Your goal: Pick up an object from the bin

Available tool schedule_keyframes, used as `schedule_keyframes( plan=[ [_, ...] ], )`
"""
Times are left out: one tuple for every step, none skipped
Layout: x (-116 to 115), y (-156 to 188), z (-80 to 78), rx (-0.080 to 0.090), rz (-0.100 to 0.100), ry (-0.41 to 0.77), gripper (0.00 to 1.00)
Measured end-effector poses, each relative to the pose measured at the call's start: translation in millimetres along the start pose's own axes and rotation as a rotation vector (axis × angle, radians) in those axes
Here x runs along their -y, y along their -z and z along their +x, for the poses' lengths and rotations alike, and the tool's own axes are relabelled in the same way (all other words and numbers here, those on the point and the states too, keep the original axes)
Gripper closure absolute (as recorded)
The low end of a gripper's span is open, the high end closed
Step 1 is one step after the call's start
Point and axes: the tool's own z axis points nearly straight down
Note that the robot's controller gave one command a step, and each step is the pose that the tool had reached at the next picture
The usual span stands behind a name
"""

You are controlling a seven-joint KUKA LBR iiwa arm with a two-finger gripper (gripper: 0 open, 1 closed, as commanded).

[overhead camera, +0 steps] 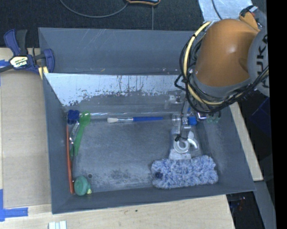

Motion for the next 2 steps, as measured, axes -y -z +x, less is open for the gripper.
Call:
schedule_keyframes(
  plan=[
    [0,4,-1.5,0.008,0.000,0.000,0.00],
    [22,-152,66.8,0.013,0.002,0.240,0.00]
  ],
)
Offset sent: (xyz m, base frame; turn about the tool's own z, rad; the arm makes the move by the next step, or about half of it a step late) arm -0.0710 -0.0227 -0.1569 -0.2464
